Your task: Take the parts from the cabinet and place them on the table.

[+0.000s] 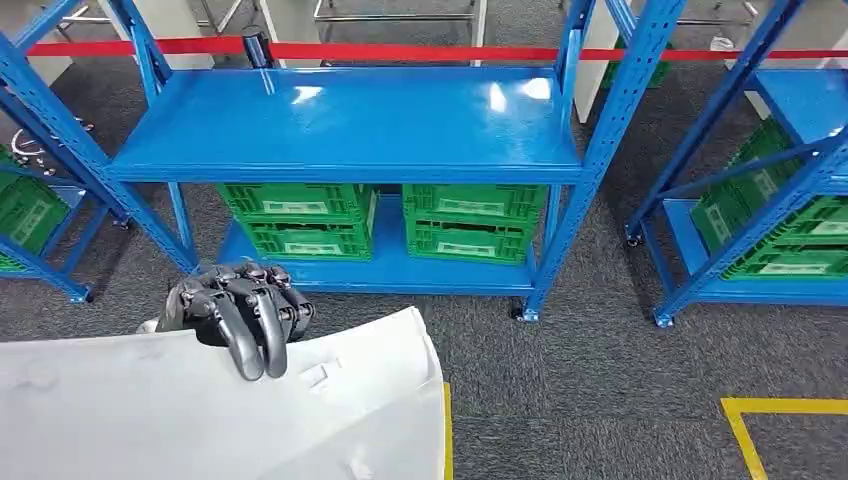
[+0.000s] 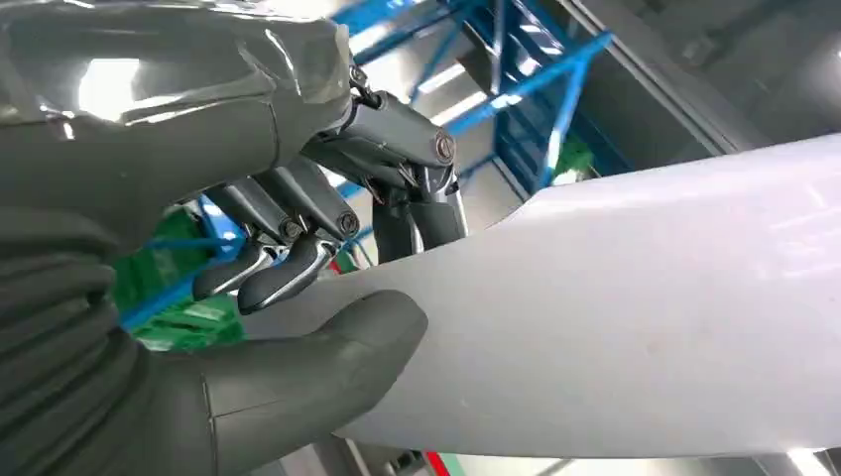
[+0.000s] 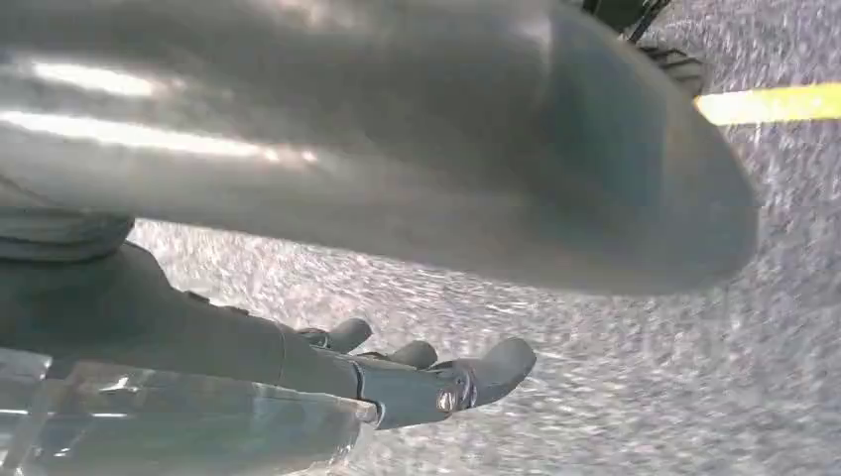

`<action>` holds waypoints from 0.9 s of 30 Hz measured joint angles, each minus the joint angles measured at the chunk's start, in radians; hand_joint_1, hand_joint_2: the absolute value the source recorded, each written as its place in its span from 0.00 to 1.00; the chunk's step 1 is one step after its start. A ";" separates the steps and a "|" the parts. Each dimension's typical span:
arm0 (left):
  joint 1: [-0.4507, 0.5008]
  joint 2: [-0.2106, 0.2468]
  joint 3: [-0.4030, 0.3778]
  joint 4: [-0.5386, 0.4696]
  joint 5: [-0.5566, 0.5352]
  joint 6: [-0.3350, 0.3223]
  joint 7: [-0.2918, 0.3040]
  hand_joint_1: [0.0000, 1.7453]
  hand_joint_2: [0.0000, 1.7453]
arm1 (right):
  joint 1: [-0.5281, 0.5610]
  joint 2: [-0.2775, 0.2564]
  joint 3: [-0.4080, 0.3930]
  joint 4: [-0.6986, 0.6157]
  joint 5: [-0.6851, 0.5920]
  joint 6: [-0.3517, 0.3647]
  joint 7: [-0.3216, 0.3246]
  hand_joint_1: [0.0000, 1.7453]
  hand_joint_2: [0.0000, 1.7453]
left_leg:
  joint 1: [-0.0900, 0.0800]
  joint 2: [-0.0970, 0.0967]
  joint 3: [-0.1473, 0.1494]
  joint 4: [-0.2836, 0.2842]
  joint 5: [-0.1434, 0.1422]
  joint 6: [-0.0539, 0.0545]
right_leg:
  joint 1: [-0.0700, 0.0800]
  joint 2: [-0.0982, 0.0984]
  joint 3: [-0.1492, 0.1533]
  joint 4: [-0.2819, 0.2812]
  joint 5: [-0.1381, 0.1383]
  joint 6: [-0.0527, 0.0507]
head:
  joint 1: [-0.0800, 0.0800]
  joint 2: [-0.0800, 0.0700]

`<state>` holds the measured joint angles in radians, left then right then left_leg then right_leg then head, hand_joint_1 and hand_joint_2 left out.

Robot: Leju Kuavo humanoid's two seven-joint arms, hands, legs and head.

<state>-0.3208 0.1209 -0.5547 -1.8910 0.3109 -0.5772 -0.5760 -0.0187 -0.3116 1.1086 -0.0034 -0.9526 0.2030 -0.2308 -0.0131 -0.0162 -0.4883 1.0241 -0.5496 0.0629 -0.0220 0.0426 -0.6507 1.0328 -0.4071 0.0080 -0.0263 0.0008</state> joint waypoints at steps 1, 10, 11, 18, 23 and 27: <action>-0.008 -0.001 -0.002 0.000 0.002 0.000 0.000 1.00 1.00 | 0.006 -0.007 -0.001 0.003 -0.003 0.006 0.002 0.00 0.00 | -0.005 0.000 0.008 -0.017 0.005 -0.012 | -0.010 0.002 0.002 -0.007 0.009 0.007 | -0.001 0.000; -0.042 -0.012 -0.038 -0.013 0.033 0.020 0.058 1.00 1.00 | 0.003 -0.016 0.000 0.003 -0.018 0.014 0.010 0.00 0.00 | -0.009 0.022 -0.089 -0.072 0.150 0.009 | -0.010 -0.028 -0.072 0.264 -0.165 0.010 | 0.004 0.000; -0.042 -0.011 -0.040 -0.010 0.031 0.013 0.051 1.00 1.00 | 0.003 -0.016 0.000 0.003 -0.028 0.012 0.013 0.00 0.00 | -0.009 0.025 -0.110 -0.071 0.165 0.006 | -0.014 -0.030 -0.057 0.279 -0.142 0.029 | 0.004 0.000; -0.040 -0.007 -0.041 -0.008 -0.001 0.014 0.038 1.00 1.00 | -0.014 -0.011 -0.017 0.002 -0.106 0.007 -0.070 0.00 0.00 | -0.005 0.038 -0.207 -0.013 0.228 -0.033 | -0.007 -0.040 0.161 -0.012 -0.150 0.026 | -0.001 0.000; -0.029 0.001 -0.027 -0.014 -0.009 0.027 0.046 1.00 1.00 | -0.019 -0.007 -0.016 0.003 -0.134 -0.083 -0.209 0.00 0.00 | 0.015 0.024 -0.252 0.155 0.036 -0.072 | -0.012 -0.049 0.103 -0.013 -0.089 -0.010 | -0.001 0.000; -0.020 0.006 -0.016 -0.017 -0.009 0.027 0.053 1.00 1.00 | -0.022 -0.004 -0.015 0.003 -0.144 -0.098 -0.237 0.00 0.00 | 0.021 0.022 -0.223 0.289 0.029 -0.074 | -0.008 -0.048 0.040 -0.011 -0.035 -0.005 | -0.002 0.000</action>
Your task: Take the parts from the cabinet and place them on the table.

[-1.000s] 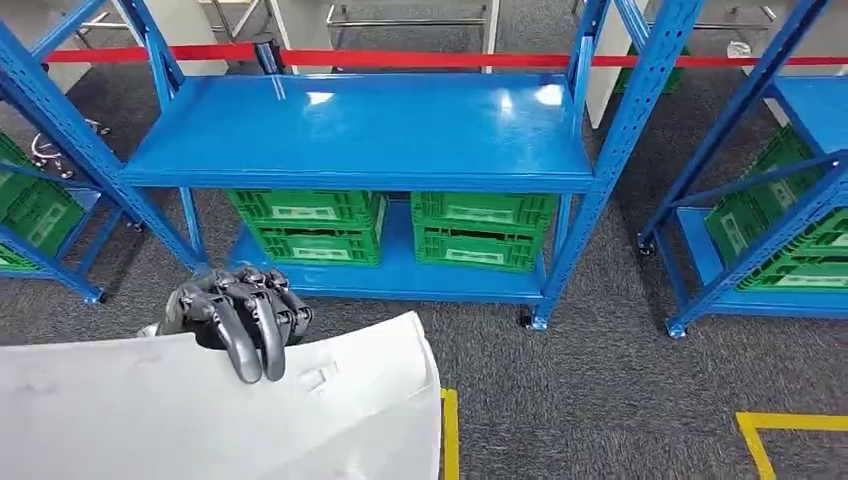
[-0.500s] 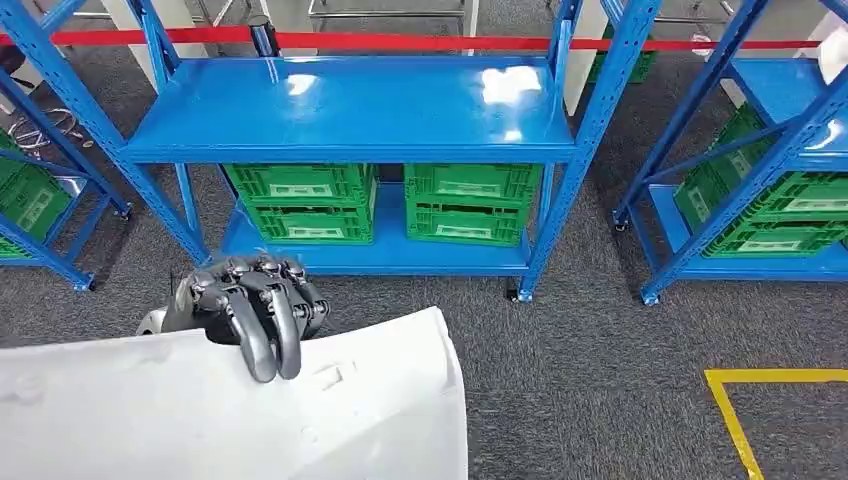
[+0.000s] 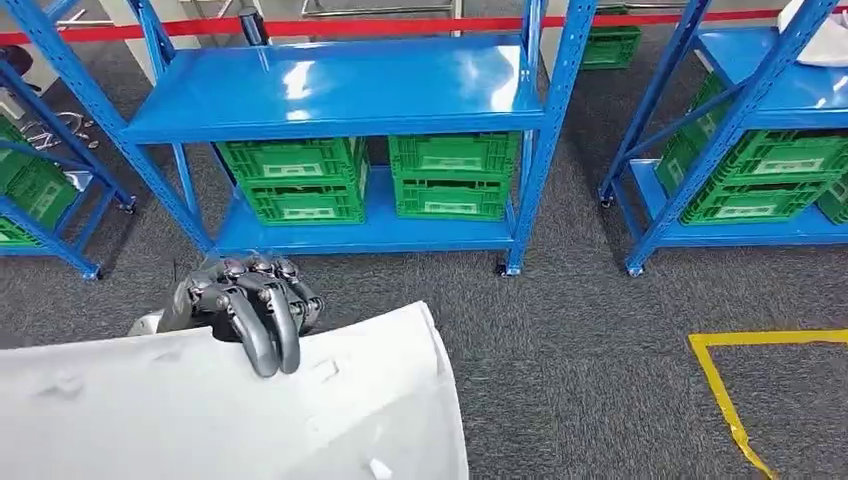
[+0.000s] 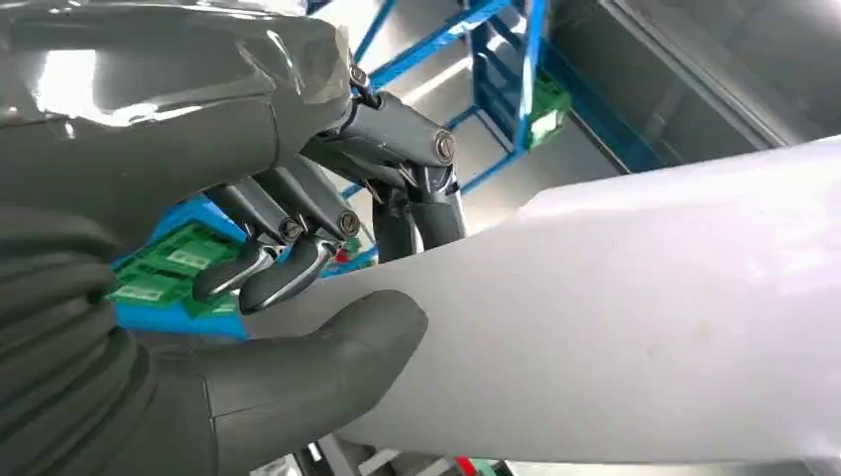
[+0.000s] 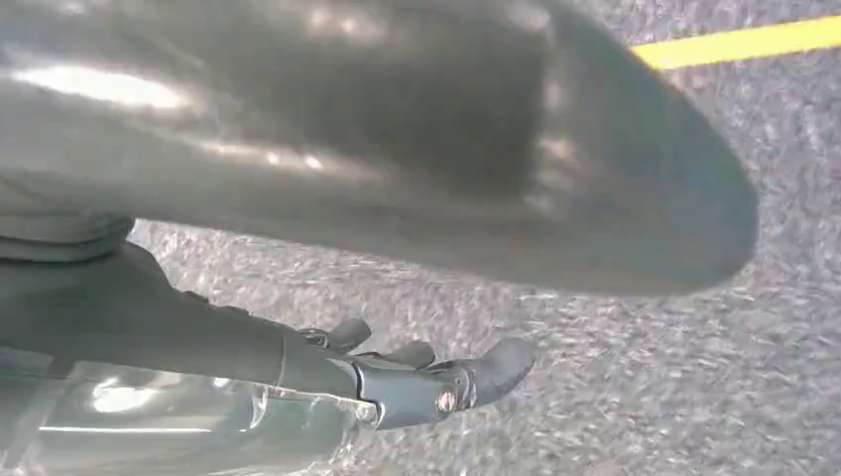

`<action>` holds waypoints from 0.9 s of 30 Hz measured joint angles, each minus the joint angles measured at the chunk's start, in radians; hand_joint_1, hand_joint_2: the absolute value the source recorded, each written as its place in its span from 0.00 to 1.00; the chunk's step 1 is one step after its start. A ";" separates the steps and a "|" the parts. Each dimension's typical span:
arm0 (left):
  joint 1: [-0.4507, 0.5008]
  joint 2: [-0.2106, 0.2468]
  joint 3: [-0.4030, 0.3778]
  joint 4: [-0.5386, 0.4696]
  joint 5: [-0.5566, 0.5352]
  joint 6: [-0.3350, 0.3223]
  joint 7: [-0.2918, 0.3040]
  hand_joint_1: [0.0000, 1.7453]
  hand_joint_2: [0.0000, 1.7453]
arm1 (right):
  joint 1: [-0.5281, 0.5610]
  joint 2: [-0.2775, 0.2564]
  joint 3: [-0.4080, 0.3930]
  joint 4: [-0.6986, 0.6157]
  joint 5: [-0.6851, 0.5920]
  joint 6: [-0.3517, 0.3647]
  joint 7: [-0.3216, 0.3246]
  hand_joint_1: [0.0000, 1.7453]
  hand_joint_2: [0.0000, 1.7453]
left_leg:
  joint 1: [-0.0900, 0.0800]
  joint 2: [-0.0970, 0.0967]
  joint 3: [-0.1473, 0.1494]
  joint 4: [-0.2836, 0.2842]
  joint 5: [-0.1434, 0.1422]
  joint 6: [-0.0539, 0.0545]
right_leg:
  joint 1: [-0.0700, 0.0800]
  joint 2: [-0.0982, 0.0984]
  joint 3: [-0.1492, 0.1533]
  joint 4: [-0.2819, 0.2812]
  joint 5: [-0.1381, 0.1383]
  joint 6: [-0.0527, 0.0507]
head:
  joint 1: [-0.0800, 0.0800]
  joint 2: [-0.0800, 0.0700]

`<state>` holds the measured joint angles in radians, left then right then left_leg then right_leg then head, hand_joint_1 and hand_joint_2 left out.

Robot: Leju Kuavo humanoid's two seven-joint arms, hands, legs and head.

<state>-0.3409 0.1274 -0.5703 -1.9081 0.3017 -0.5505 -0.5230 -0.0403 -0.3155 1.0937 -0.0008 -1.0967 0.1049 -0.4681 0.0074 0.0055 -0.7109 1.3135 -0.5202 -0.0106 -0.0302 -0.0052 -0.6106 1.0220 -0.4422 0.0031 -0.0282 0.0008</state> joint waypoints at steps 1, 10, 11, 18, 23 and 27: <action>0.000 0.000 0.001 -0.001 0.000 0.000 0.002 1.00 1.00 | -0.001 0.001 0.001 0.000 -0.002 0.000 0.002 0.00 0.00 | -0.001 -0.002 0.058 -0.065 0.029 0.007 | 0.003 0.000 -0.015 0.000 0.012 0.002 | 0.000 0.000; -0.012 -0.006 -0.003 -0.007 0.015 -0.021 0.005 1.00 1.00 | 0.018 0.001 0.007 -0.001 -0.041 0.244 0.078 0.00 0.00 | -0.024 -0.001 0.210 -0.388 0.081 0.076 | -0.003 0.004 -0.061 0.018 -0.002 0.018 | -0.002 0.000; -0.011 -0.008 -0.003 -0.006 0.019 -0.024 0.003 1.00 1.00 | 0.020 -0.002 0.009 -0.001 -0.041 0.245 0.085 0.00 0.00 | -0.025 -0.001 0.189 -0.388 0.095 0.077 | 0.000 0.005 -0.076 0.084 -0.064 0.007 | -0.001 0.000; -0.006 -0.013 -0.015 0.011 0.023 -0.027 0.002 1.00 1.00 | 0.024 -0.006 0.016 -0.001 -0.044 0.272 0.099 0.00 0.00 | -0.023 0.004 0.043 -0.342 0.182 0.057 | -0.011 0.004 0.092 0.072 -0.055 0.064 | 0.000 0.000; -0.005 -0.011 -0.016 0.015 0.026 -0.033 0.000 1.00 1.00 | 0.032 -0.013 0.023 0.000 -0.045 0.298 0.098 0.00 0.00 | -0.018 0.009 0.014 -0.312 0.215 0.036 | -0.008 0.006 0.136 -0.029 -0.107 0.018 | -0.001 0.000; -0.005 -0.010 -0.015 0.017 0.025 -0.034 0.000 1.00 1.00 | 0.031 -0.015 0.026 0.000 -0.045 0.300 0.098 0.00 0.00 | -0.005 0.001 -0.037 -0.104 -0.001 0.005 | -0.006 -0.001 0.103 -0.027 -0.066 0.004 | -0.004 0.000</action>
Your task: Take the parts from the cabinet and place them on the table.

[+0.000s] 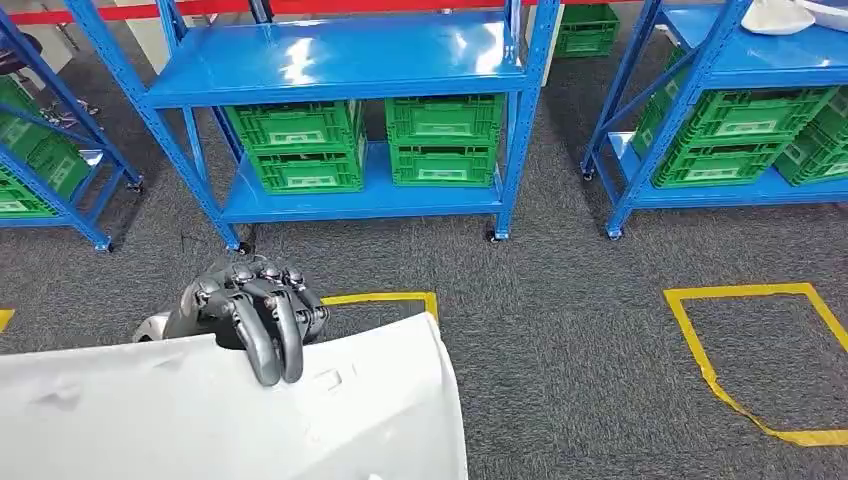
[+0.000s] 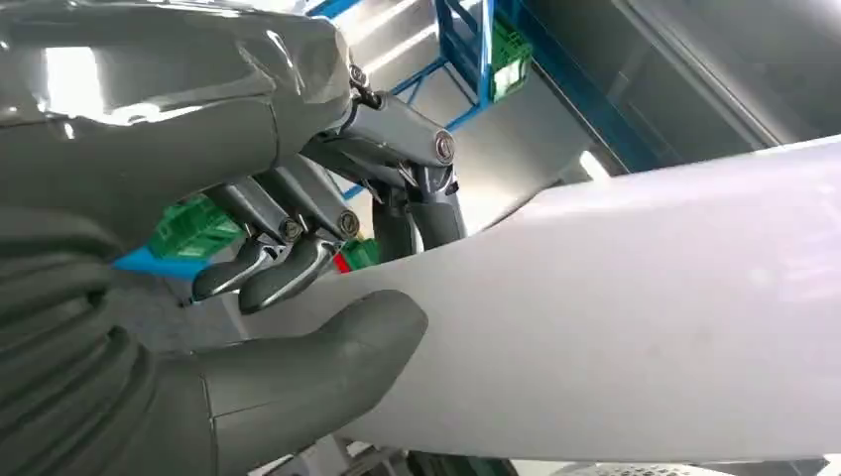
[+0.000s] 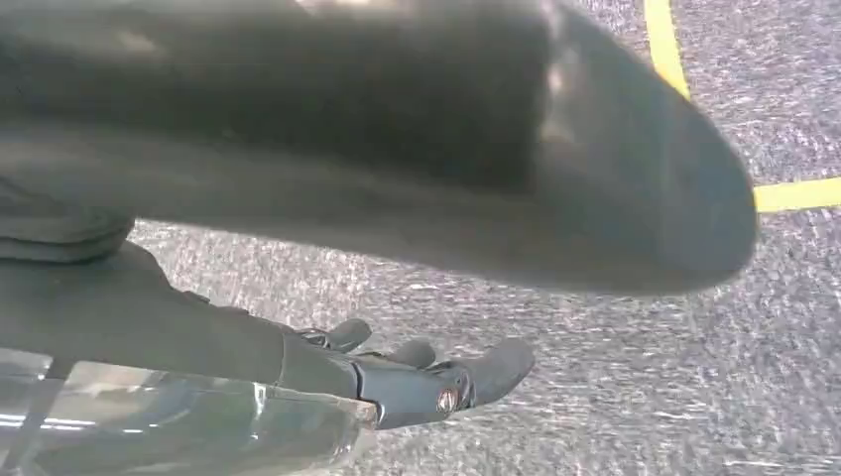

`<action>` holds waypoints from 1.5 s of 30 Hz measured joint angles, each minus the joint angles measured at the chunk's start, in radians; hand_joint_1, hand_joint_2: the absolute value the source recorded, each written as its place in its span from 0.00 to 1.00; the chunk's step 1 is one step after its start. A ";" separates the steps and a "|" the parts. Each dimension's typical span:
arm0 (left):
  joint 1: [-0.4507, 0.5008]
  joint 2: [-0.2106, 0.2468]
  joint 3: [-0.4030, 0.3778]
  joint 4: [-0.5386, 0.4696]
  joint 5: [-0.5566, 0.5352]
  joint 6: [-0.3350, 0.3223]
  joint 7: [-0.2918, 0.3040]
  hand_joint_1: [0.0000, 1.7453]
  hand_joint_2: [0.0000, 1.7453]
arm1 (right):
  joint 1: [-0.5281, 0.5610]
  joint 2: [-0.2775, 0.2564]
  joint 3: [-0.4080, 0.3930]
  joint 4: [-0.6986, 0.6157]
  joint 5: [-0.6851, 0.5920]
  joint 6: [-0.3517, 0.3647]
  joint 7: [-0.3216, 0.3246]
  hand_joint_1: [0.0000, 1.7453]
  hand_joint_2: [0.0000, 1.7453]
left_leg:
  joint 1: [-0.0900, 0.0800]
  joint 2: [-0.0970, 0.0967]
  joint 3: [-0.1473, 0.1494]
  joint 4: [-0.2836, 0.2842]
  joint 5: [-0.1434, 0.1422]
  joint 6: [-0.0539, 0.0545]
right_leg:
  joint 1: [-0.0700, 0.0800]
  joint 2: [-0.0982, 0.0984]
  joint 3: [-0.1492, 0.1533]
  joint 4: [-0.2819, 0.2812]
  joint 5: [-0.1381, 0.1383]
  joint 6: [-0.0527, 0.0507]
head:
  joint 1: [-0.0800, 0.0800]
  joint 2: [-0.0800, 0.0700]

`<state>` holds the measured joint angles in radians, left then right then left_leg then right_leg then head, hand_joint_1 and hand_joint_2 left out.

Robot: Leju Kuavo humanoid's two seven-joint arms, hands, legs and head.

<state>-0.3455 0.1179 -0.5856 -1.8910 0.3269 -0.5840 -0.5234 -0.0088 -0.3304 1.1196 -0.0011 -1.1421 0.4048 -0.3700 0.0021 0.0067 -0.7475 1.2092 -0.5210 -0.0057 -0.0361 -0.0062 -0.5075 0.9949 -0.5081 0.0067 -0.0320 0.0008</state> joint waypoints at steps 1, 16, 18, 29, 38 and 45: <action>0.000 0.000 0.000 0.002 0.000 0.000 0.000 1.00 1.00 | 0.001 0.000 0.000 0.000 0.000 0.001 0.000 0.00 0.00 | 0.003 0.000 -0.014 0.079 -0.032 -0.004 | 0.001 0.000 -0.015 0.001 0.013 0.001 | 0.000 0.000; -0.009 -0.012 -0.015 0.011 -0.001 -0.017 0.005 1.00 1.00 | -0.001 0.006 0.002 0.000 -0.014 0.007 0.023 0.00 0.00 | -0.018 -0.001 0.185 -0.256 0.102 0.071 | 0.002 0.005 -0.179 0.245 -0.088 0.018 | 0.007 0.000; -0.009 -0.011 -0.018 0.011 0.001 -0.022 0.007 1.00 1.00 | 0.000 0.006 0.002 0.000 -0.016 0.020 0.026 0.00 0.00 | -0.024 -0.001 0.153 -0.254 0.124 0.072 | 0.004 0.005 -0.175 0.305 -0.082 0.033 | 0.007 0.000; -0.015 -0.008 -0.031 0.013 0.005 -0.026 0.019 1.00 1.00 | -0.010 0.001 0.008 0.000 -0.012 0.011 0.020 0.00 0.00 | -0.014 -0.006 0.048 -0.141 0.074 0.016 | 0.006 0.003 0.006 -0.018 0.005 0.002 | 0.001 0.000; -0.020 -0.007 -0.039 0.017 0.000 -0.022 0.035 1.00 1.00 | -0.011 0.011 0.019 0.000 -0.029 0.010 0.047 0.00 0.00 | 0.006 -0.012 0.255 -0.205 0.012 0.014 | 0.008 0.003 -0.084 -0.006 0.080 0.029 | 0.002 0.000; -0.027 -0.005 -0.041 0.021 0.004 -0.023 0.042 1.00 1.00 | -0.010 0.024 0.013 0.000 -0.078 0.020 0.083 0.00 0.00 | -0.010 -0.004 0.207 -0.250 0.074 0.062 | 0.001 0.003 -0.153 0.103 -0.011 0.032 | 0.010 0.000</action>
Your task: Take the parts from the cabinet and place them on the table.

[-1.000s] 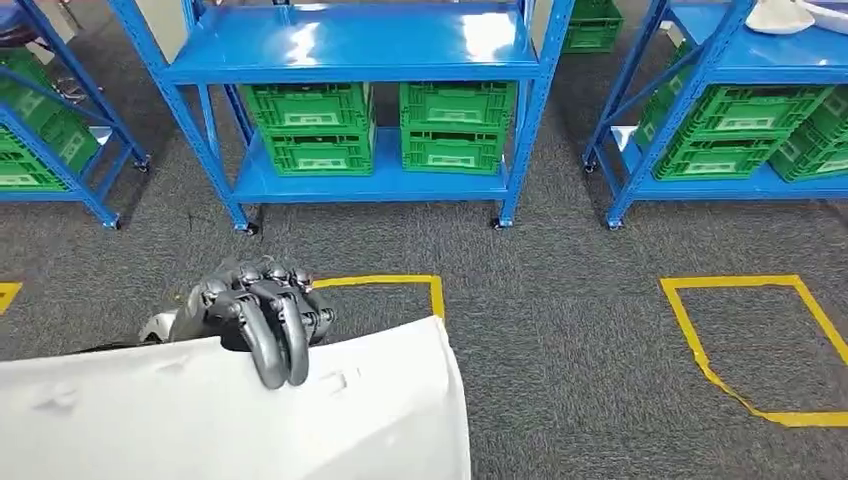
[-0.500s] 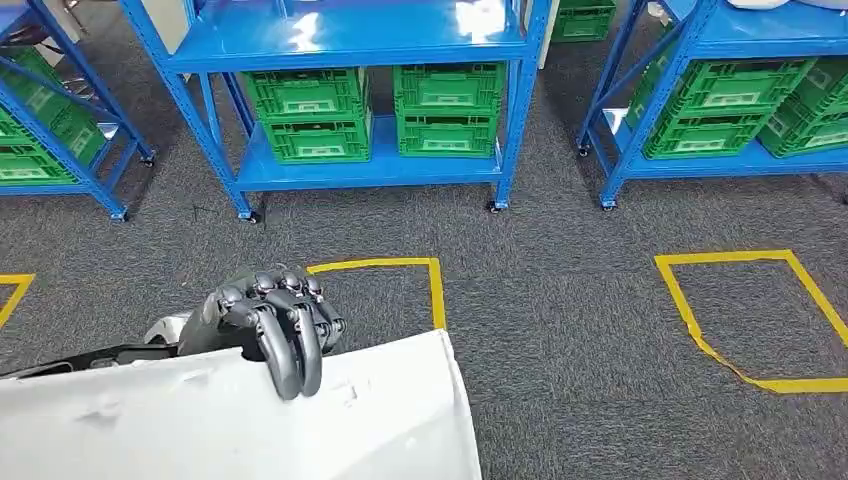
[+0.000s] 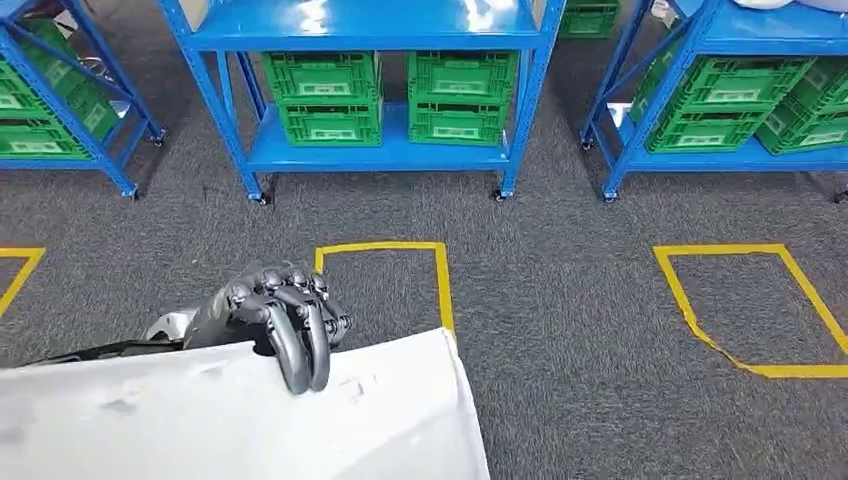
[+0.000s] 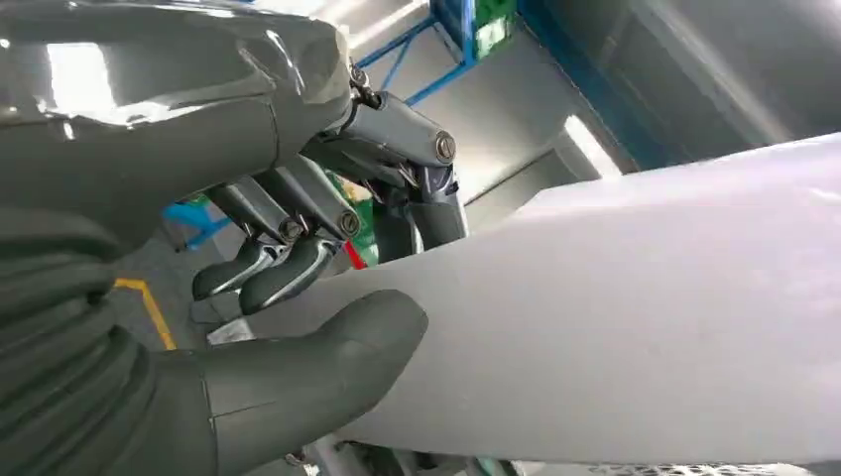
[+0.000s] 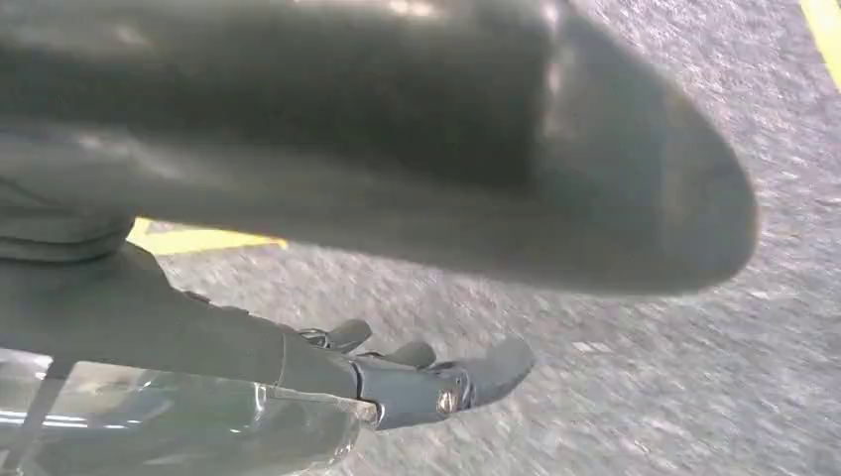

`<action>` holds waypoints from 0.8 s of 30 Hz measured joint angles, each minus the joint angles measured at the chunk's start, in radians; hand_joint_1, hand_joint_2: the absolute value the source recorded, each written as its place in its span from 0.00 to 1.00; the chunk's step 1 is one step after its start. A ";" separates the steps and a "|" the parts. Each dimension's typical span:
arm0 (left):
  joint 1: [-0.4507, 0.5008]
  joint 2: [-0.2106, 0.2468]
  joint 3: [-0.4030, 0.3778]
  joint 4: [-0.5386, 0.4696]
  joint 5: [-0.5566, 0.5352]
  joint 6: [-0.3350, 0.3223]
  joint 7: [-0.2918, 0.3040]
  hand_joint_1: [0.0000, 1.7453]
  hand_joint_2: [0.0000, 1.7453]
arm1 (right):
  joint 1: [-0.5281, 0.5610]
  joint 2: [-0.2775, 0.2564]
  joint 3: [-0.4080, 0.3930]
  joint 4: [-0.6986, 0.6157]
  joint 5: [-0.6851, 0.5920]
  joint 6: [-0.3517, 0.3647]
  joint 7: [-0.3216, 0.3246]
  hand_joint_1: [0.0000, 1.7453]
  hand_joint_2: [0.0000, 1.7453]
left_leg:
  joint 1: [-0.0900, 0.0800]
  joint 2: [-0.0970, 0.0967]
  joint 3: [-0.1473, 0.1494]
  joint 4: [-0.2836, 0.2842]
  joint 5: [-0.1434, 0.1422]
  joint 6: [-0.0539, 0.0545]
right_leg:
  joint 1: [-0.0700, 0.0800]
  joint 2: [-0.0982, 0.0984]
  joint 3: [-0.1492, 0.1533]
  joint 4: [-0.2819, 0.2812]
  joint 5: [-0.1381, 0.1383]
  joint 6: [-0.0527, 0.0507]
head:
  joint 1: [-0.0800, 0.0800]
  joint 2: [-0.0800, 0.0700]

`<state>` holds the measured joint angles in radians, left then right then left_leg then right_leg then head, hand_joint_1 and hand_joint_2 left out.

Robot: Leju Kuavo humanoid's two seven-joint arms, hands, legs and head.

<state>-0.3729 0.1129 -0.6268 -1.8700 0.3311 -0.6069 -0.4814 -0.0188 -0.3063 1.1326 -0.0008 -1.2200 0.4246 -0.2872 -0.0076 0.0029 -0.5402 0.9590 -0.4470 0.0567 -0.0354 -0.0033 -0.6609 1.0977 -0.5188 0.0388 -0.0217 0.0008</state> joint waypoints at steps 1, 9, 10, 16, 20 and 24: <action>0.000 0.000 -0.001 0.003 0.001 0.001 0.001 1.00 1.00 | -0.001 0.002 -0.005 0.000 -0.014 -0.004 0.009 0.00 0.00 | -0.004 0.001 -0.013 0.001 0.011 0.004 | 0.001 0.000 -0.020 0.076 -0.044 -0.006 | 0.004 0.000; 0.000 0.003 -0.015 0.015 0.001 0.012 0.004 1.00 1.00 | -0.017 0.017 -0.040 0.000 -0.075 -0.089 0.013 0.00 0.00 | -0.017 0.002 -0.134 0.045 0.087 -0.010 | 0.015 0.004 0.202 -0.114 -0.031 0.001 | -0.003 0.000; -0.002 0.003 -0.018 0.015 0.001 0.012 0.005 1.00 1.00 | -0.017 0.021 -0.042 0.000 -0.077 -0.093 0.011 0.00 0.00 | -0.015 0.002 -0.133 0.044 0.097 -0.015 | 0.017 0.005 0.185 -0.114 -0.023 0.000 | 0.000 0.000; -0.001 0.006 -0.018 0.016 0.002 0.013 0.007 1.00 1.00 | -0.021 0.032 -0.046 0.000 -0.095 -0.124 0.001 0.00 0.00 | -0.007 -0.005 -0.155 0.071 0.051 -0.043 | 0.010 -0.002 0.156 -0.115 0.014 -0.034 | 0.001 0.000; -0.001 0.006 -0.018 0.016 0.002 0.013 0.007 1.00 1.00 | -0.021 0.032 -0.047 0.000 -0.096 -0.125 0.000 0.00 0.00 | -0.007 -0.005 -0.156 0.074 0.047 -0.043 | 0.010 -0.002 0.155 -0.115 0.015 -0.035 | 0.000 0.000; 0.001 0.016 -0.017 0.018 0.003 0.011 0.006 1.00 1.00 | -0.021 0.040 -0.055 0.000 -0.123 -0.065 0.000 0.00 0.00 | 0.011 -0.004 -0.193 0.327 -0.139 -0.066 | 0.012 -0.005 0.103 -0.112 0.066 -0.038 | -0.003 0.000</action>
<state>-0.3716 0.1285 -0.6439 -1.8525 0.3338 -0.5959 -0.4753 -0.0394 -0.2667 1.0781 -0.0008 -1.3434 0.3598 -0.2873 0.0031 -0.0011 -0.7332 1.2858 -0.5856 -0.0093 -0.0233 -0.0082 -0.5582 0.9852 -0.4526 0.0011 -0.0244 0.0008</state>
